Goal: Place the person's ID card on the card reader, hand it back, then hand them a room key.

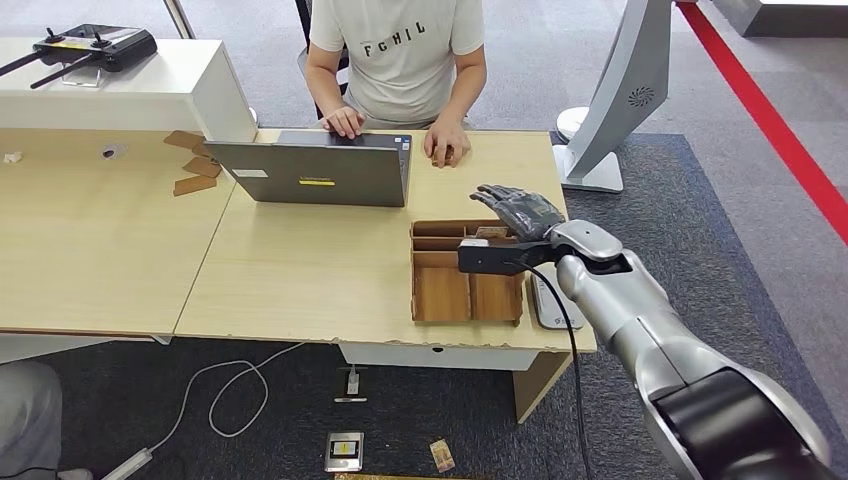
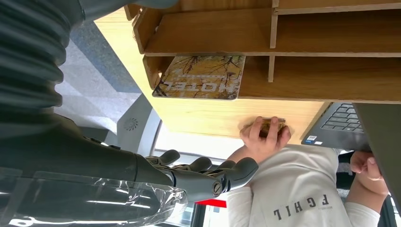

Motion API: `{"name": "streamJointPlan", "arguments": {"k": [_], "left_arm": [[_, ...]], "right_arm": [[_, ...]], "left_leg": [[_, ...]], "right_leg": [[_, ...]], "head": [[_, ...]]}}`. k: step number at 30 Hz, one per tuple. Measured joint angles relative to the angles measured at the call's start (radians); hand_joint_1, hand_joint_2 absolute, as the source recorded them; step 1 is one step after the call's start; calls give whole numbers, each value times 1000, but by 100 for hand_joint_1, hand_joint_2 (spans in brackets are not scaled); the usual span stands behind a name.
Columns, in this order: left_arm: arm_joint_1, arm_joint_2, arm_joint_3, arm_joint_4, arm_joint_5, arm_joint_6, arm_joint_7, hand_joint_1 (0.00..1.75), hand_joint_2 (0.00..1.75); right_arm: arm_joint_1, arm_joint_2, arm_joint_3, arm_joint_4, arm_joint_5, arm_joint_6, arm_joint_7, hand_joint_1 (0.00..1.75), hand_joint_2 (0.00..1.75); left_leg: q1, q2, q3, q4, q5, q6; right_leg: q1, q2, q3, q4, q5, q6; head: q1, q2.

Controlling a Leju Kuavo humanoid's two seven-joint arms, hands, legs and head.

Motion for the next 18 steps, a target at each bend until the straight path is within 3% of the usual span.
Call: {"name": "streamJointPlan", "arguments": {"k": [18], "left_arm": [[3,1,-1,0,0,0,0,0,0]], "right_arm": [[-9,-29,-2,5,0,-3,12,0,175]], "left_leg": [[0,0,0,0,0,0]], "right_leg": [[0,0,0,0,0,0]], "head": [[0,0]]}}
